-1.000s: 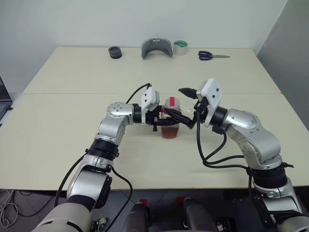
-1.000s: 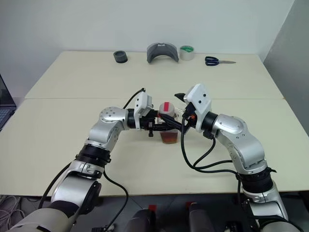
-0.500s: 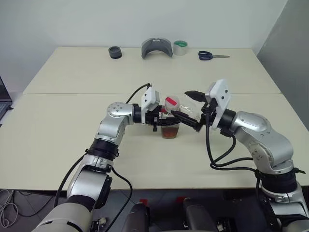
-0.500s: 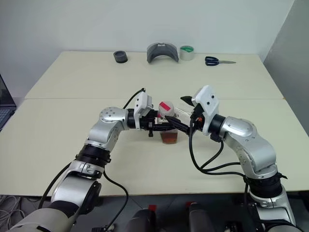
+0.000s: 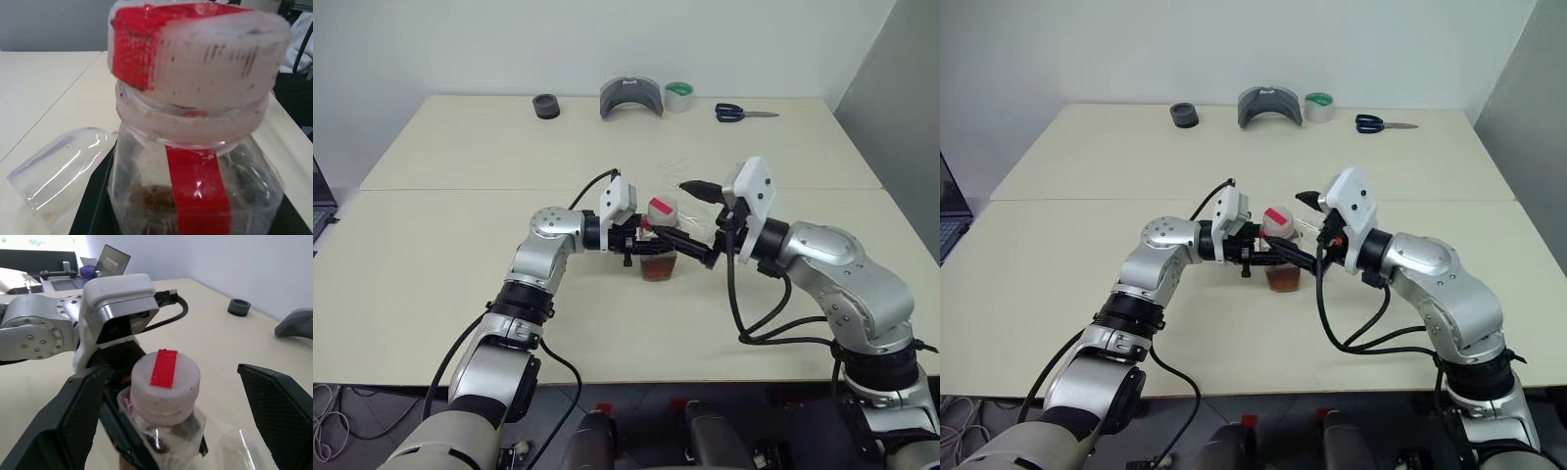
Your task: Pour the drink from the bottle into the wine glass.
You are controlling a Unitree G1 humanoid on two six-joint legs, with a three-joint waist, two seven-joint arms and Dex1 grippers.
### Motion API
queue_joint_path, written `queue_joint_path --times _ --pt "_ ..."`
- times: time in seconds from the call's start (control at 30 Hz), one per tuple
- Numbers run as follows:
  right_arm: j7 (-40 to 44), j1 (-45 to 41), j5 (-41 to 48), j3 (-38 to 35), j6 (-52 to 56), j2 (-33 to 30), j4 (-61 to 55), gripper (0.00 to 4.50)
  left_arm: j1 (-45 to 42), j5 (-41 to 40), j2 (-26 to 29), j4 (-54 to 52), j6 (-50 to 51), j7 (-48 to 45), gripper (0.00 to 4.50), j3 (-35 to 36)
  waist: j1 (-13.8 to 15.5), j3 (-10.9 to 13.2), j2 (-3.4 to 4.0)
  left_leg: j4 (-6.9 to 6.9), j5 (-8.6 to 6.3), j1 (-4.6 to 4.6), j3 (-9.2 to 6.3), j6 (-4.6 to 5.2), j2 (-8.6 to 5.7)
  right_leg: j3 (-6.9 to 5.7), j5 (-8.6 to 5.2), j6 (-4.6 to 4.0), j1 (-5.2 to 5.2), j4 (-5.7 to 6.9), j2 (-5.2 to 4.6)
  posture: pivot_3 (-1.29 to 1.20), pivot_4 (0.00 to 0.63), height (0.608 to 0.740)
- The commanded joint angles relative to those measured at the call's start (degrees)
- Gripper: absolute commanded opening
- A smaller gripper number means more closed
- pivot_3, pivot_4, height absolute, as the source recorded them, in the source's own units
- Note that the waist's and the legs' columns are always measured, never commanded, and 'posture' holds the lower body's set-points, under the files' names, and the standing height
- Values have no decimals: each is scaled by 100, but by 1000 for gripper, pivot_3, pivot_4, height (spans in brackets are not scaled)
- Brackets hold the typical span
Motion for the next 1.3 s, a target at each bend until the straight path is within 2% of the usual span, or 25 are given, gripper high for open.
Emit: queue_joint_path --times 0.03,0.33,1.3 --pt "-86 -153 -252 89 -261 39 -1 4500 -169 -148 -10 -193 -14 -30 1709 132 2 0 0 0 0 0 0 0 0 0 0 0 0 0 0 0 150 740" --pt "-120 -181 -453 58 -337 139 127 4500 -155 -147 -10 -215 -5 -28 1709 124 2 0 0 0 0 0 0 0 0 0 0 0 0 0 0 0 150 740" --pt "-117 51 -59 -350 141 24 -128 4500 -99 -100 4 -196 -81 -58 1709 85 1 0 0 0 0 0 0 0 0 0 0 0 0 0 0 0 150 740"
